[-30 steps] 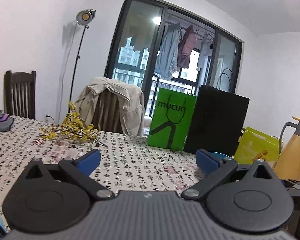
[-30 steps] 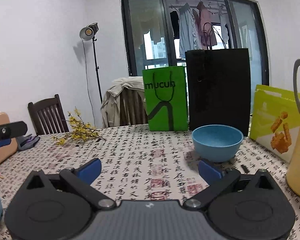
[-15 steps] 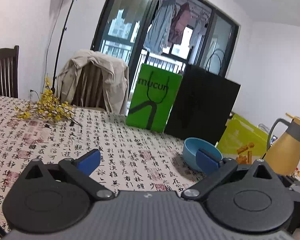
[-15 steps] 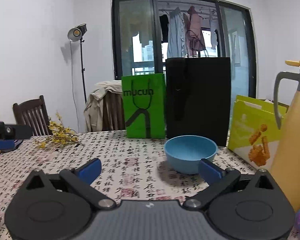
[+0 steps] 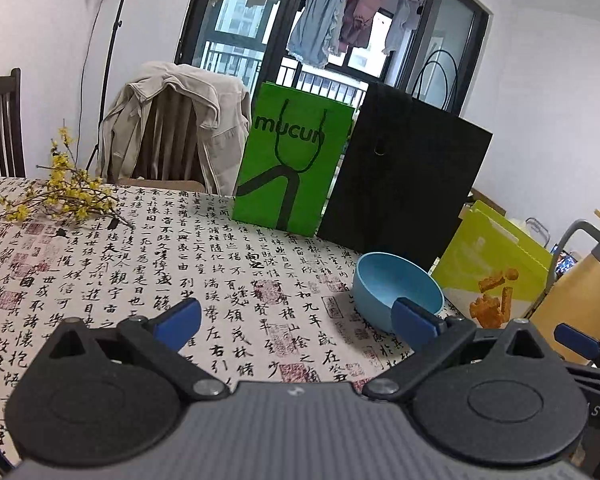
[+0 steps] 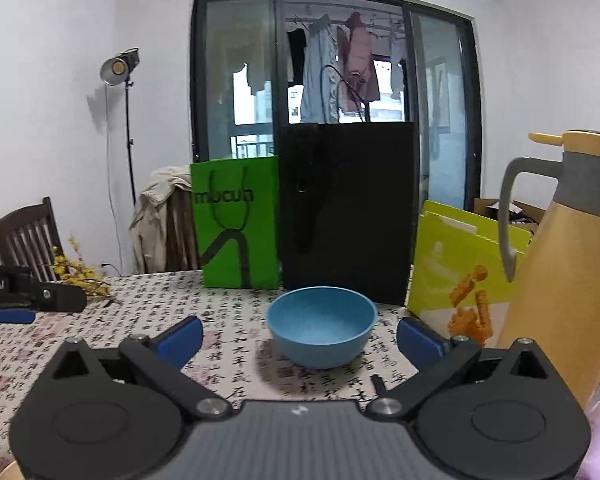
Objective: Organize plates and bowls
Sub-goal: 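Move both open grippers toward the blue bowl beside the green mucun bag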
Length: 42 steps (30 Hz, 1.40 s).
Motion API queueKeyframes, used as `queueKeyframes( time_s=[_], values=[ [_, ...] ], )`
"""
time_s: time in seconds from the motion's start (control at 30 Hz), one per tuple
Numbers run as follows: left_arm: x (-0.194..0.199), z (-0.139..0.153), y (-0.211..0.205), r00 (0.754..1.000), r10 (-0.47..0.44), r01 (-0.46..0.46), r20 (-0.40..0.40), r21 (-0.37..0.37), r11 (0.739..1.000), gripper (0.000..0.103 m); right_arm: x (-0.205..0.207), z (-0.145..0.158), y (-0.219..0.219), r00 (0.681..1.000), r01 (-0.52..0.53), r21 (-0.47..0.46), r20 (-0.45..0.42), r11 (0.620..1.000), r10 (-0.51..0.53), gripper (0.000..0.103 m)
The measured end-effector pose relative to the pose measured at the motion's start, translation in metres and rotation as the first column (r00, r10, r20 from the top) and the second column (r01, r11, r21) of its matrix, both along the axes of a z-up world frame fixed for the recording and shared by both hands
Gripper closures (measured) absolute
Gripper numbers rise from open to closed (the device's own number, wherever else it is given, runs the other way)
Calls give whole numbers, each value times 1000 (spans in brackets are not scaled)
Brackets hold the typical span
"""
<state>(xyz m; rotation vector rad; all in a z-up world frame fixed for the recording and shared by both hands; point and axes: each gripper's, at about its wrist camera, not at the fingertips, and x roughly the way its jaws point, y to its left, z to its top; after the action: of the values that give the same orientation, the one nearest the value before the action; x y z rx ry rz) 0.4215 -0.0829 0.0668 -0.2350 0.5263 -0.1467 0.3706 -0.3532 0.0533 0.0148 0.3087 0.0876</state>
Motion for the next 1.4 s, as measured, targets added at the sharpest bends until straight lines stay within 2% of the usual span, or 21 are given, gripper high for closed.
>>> queueKeyframes(
  time_s=[0.3,0.43,0.6,0.77,1.03,1.13,1.4],
  values=[
    [50,12,-40,997,75,-73,-28,66,995,0,47,1,-19,996,57,-2,-72,998,-57,0],
    [69,13,-55,995,96,-95,-12,100,990,0,69,-3,-22,991,76,-20,-111,997,-78,0],
    [95,6,-70,986,167,-162,-22,145,976,0,90,-7,-23,984,97,-41,-144,994,-102,0],
    [118,-3,-83,979,197,-186,-48,183,965,0,115,-15,-20,973,113,-74,-193,991,-125,0],
    [144,-5,-96,964,266,-251,-27,250,935,0,151,-30,-30,947,147,4,-289,989,-140,0],
    [156,-9,-99,965,258,-238,-47,261,935,0,163,-37,-34,937,159,47,-323,986,-135,0],
    [183,-26,-110,968,239,-207,-80,292,934,0,201,-52,-33,908,199,74,-388,977,-155,0]
  ],
)
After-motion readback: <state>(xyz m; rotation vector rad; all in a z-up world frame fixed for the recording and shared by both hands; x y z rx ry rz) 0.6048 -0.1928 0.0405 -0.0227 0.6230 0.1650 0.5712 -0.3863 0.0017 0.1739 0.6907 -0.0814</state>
